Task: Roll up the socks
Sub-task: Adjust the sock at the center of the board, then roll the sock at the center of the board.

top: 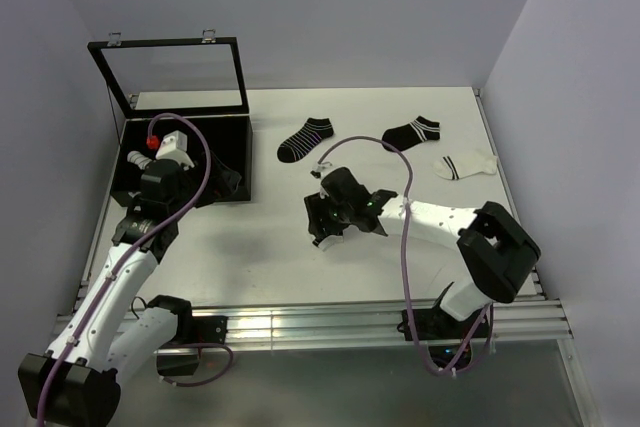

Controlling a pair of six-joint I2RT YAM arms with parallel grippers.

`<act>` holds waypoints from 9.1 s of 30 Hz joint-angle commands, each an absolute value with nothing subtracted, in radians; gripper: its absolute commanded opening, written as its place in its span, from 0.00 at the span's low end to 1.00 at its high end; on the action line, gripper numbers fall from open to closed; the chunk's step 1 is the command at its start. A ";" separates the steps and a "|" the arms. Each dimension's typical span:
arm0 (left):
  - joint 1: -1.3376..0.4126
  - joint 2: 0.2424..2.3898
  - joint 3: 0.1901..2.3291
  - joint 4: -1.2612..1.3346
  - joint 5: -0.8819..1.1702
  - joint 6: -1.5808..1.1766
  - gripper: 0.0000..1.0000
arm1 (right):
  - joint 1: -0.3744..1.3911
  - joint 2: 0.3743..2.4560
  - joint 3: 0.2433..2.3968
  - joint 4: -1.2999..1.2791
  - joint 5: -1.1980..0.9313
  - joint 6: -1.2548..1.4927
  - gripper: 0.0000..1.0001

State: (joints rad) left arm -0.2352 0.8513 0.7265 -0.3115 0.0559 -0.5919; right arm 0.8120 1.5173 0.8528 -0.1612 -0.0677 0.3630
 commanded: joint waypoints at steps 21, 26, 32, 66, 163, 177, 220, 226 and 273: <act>-0.239 0.841 0.718 -0.276 0.032 -0.568 0.99 | 0.784 1.925 1.296 -0.201 -0.112 0.390 0.67; -0.239 0.839 0.715 -0.278 0.032 -0.571 0.99 | 0.791 1.786 1.198 -0.129 -0.094 0.282 0.67; -0.238 0.851 0.718 -0.268 0.038 -0.580 0.99 | 0.874 1.671 1.068 -0.107 0.035 0.071 0.60; -0.236 0.853 0.716 -0.267 0.035 -0.581 0.98 | 1.005 1.816 1.052 -0.130 0.130 -0.186 0.53; -0.621 1.373 0.652 0.029 0.005 -1.213 0.47 | 0.698 1.937 0.851 0.244 -0.541 0.437 0.01; -0.620 1.335 0.657 -0.043 -0.029 -1.186 0.46 | 0.698 1.925 0.873 0.203 -0.549 0.433 0.02; -0.578 1.520 0.775 -0.178 -0.021 -1.128 0.12 | 0.699 1.911 0.855 0.224 -0.552 0.405 0.05; -0.577 1.563 0.793 -0.238 -0.014 -1.109 0.00 | 0.701 1.839 0.789 0.316 -0.529 0.402 0.23; -0.577 1.583 0.857 -0.307 0.035 -1.088 0.00 | 1.089 1.847 0.867 0.324 0.218 -0.031 0.44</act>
State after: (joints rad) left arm -0.5770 1.6035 0.8364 -0.3145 0.0189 -1.0859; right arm 1.0779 1.8168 0.8391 0.3485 0.1776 -0.0212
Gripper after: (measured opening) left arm 0.013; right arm 0.452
